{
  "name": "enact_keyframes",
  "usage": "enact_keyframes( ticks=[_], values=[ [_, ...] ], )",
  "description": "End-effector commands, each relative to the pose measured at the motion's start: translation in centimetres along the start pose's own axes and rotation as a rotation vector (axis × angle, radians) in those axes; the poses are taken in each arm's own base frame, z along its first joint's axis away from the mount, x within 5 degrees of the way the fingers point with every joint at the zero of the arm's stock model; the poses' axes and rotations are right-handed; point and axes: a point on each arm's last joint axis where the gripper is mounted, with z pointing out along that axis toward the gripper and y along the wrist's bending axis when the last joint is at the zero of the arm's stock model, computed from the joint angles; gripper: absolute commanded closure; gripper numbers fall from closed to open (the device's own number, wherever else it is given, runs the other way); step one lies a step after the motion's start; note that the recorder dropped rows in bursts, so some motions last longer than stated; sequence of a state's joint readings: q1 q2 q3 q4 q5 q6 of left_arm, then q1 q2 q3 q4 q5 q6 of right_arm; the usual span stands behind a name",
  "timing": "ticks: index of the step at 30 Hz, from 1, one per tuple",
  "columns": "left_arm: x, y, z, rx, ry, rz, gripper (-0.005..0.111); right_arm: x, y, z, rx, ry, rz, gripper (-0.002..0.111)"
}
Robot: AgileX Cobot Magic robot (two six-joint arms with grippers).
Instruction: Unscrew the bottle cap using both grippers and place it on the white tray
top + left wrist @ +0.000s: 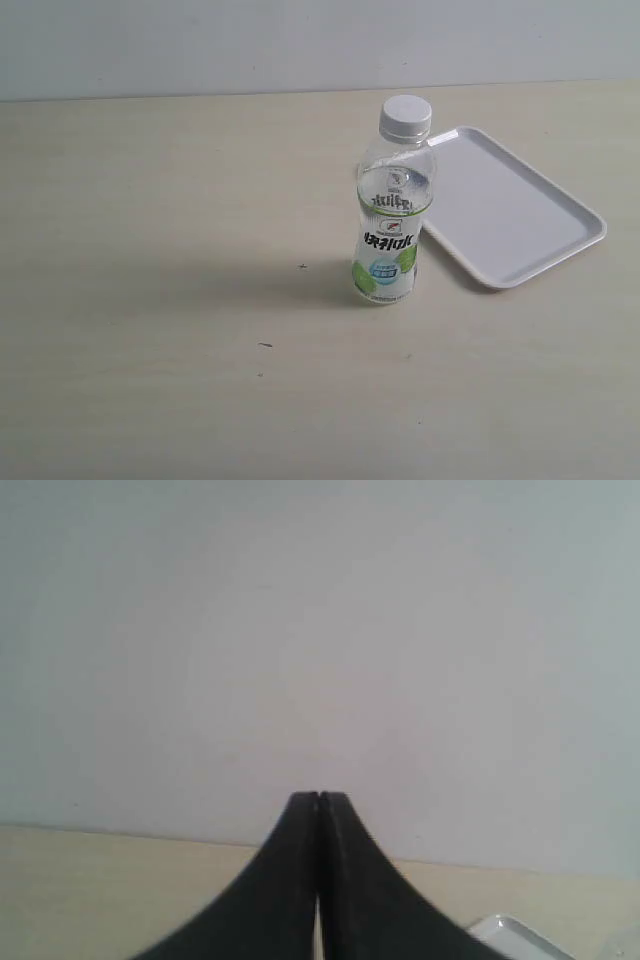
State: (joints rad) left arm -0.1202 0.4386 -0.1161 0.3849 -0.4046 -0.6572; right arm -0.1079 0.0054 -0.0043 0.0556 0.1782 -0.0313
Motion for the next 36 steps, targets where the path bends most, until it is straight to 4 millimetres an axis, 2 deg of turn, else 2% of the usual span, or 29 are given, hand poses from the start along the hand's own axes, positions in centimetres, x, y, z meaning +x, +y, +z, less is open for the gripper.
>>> enact_keyframes(
  ticks=[1,4,8,12,15,18,21,23,27,30,33,36],
  values=[
    [-2.3,-0.3,5.5,0.011,0.143,0.057,0.107,0.1,-0.1,0.0,0.008,-0.001,-0.004,0.108],
    [-3.0,0.7,9.4,-0.076,0.278,0.115,0.107,0.1,-0.1,0.0,0.008,-0.001,-0.004,0.108],
    [-3.1,2.6,13.5,-0.223,0.451,0.204,0.107,0.1,-0.1,0.0,0.008,-0.001,-0.004,0.108],
    [-3.2,4.8,16.1,-0.362,0.642,0.489,0.107,0.1,-0.1,0.0,0.008,-0.001,-0.004,0.108],
    [-3.4,6.8,17.4,-0.464,0.886,0.759,0.107,0.1,-0.1,0.0,0.008,-0.001,-0.004,0.108],
    [-2.5,7.5,18.4,-0.426,1.132,0.829,0.107,0.1,-0.1,0.0,0.008,-0.001,-0.004,0.108],
    [0.1,6.7,19.1,-0.199,1.289,0.739,0.107,0.1,-0.1,0.0,0.008,-0.001,-0.004,0.108],
    [1.5,5.5,19.6,0.004,1.272,0.693,0.107,0.1,-0.1,0.0,0.008,-0.001,-0.004,0.108],
    [3.6,2.7,20.5,0.214,1.007,0.477,0.107,0.1,-0.1,0.0,0.008,-0.001,-0.004,0.108],
    [5.4,0.7,19.9,0.382,0.863,0.435,0.107,0.1,-0.1,0.0,0.008,-0.001,-0.004,0.108],
    [6.1,-0.5,19.3,0.455,0.714,0.382,0.107,0.1,-0.1,0.0,0.008,-0.001,-0.004,0.108],
    [6.6,-1.3,18.5,0.559,0.683,0.331,0.107,0.1,0.0,0.0,0.008,-0.001,-0.001,0.108]
  ],
)
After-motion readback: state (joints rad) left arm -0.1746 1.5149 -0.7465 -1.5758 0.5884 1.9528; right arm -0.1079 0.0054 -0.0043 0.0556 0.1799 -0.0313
